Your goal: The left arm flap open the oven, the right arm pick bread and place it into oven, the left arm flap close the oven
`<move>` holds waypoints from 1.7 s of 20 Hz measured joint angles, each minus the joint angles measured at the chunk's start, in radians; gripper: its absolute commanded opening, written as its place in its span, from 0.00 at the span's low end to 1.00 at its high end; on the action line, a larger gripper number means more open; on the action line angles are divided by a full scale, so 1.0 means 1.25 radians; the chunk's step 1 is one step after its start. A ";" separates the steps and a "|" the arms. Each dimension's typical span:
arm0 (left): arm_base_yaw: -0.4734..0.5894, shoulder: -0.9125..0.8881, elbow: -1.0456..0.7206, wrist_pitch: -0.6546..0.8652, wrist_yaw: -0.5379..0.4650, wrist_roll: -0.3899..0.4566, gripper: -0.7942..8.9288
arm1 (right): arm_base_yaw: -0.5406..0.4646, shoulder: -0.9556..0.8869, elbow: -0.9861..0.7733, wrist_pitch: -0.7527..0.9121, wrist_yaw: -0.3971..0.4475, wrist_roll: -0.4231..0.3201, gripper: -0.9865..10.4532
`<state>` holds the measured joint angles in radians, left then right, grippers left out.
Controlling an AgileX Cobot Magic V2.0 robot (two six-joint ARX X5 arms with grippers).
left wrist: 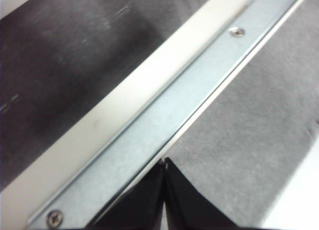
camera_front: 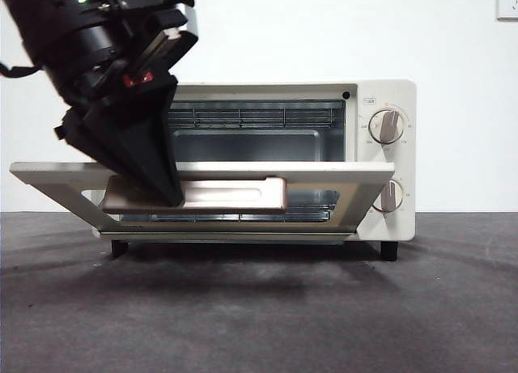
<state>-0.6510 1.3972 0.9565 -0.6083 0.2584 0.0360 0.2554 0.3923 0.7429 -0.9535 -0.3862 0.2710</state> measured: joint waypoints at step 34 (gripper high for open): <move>-0.044 -0.554 -0.031 -0.073 -0.086 -0.104 0.09 | 0.206 0.332 0.000 0.434 -0.072 0.154 0.17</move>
<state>-0.7063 0.7048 0.9184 -0.6998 0.1513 -0.0937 0.5133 0.8074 0.7429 -0.4110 -0.4763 0.4633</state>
